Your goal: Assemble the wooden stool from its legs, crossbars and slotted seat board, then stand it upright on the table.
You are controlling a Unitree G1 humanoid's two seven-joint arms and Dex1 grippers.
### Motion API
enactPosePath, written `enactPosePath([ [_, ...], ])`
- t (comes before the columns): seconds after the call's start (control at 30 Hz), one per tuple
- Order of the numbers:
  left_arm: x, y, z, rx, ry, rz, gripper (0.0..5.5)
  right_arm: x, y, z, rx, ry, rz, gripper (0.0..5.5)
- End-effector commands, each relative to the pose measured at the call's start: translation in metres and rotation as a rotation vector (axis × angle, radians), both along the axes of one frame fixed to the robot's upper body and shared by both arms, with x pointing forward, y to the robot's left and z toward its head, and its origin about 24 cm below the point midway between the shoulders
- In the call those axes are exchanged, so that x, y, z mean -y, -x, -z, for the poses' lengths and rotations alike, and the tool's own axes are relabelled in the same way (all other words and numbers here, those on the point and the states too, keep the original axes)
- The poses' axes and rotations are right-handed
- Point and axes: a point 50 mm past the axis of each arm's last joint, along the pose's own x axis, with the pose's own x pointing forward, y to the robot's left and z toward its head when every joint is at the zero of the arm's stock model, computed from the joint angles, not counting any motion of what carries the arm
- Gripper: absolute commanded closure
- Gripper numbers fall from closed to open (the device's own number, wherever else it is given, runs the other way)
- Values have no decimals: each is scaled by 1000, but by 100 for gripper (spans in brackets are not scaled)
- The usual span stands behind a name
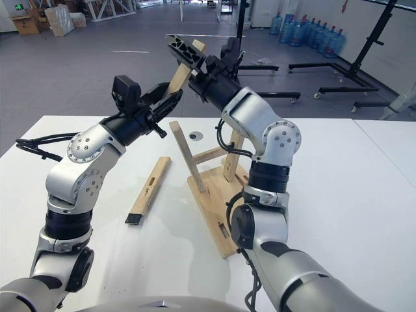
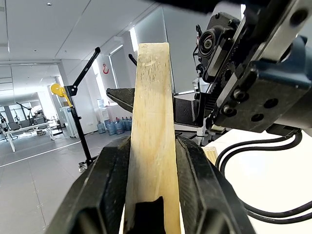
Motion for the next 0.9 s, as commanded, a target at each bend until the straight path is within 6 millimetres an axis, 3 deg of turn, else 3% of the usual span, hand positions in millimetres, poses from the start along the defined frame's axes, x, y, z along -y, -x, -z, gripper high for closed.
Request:
enactPosePath([
  [0.03, 1, 2, 1, 4, -18, 0, 422, 5, 0, -1, 0, -7, 19, 278],
  [0.5, 1, 3, 0, 7, -23, 0, 422, 2, 1, 1, -7, -9, 11, 487],
  [0.73, 1, 2, 2, -15, -25, -16, 422, 11, -1, 2, 18, 53, 63, 509],
  [0.83, 6, 7, 8, -74, -12, 66, 422, 13, -1, 3, 36, 80, 85, 510],
  [0.9, 8, 9, 9, -85, 1, 96, 371, 14, -1, 3, 47, 87, 94, 510],
])
